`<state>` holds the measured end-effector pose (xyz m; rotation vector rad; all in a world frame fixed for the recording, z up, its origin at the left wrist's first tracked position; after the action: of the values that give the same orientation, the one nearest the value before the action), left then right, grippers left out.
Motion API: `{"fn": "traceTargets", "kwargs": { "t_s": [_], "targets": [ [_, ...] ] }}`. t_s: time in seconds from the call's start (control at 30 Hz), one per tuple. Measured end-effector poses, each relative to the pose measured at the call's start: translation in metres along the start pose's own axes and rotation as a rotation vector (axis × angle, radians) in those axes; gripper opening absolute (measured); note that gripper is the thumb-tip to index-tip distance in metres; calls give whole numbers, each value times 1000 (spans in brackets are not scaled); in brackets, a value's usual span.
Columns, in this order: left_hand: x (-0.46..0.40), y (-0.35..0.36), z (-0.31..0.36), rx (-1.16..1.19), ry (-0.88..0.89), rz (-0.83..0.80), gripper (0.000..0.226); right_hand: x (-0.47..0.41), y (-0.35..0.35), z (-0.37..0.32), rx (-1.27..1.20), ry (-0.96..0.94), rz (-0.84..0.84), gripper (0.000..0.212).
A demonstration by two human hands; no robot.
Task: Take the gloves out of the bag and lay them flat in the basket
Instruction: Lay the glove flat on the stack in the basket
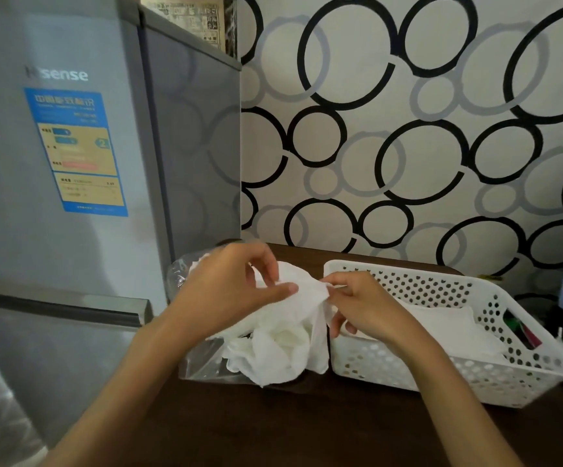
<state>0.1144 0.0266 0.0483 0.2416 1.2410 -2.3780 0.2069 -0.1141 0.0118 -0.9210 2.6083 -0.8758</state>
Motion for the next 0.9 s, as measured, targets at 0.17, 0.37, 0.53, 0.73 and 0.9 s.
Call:
{"fn": "traceTargets", "kwargs": {
  "t_s": [0.17, 0.37, 0.53, 0.73, 0.9],
  "targets": [
    [32, 50, 21, -505, 265, -159, 35, 2, 1, 1, -74, 24, -21, 28],
    [37, 75, 3, -880, 516, -251, 40, 3, -24, 1, -162, -48, 229, 12],
    [34, 81, -8, -1000, 363, -450, 45, 4, -45, 13, -322, -1, 392, 20],
    [9, 12, 17, -275, 59, -334, 39, 3, -45, 26, -330, 76, 304, 13],
    [-28, 24, 44, -36, 87, -371, 71, -3, -33, 26, -312, 79, 139, 17]
  ]
}}
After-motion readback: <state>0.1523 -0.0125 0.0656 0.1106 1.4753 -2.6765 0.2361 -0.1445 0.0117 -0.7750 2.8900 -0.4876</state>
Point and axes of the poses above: each hand's wrist, its own x-axis away from the middle knuckle, its own y-axis out of the palm, z = x × y, the point moved 7 cm from there along -x, towards the middle knuckle, and after that the axes turned 4 degrees about -y, right-handed, at the moved point
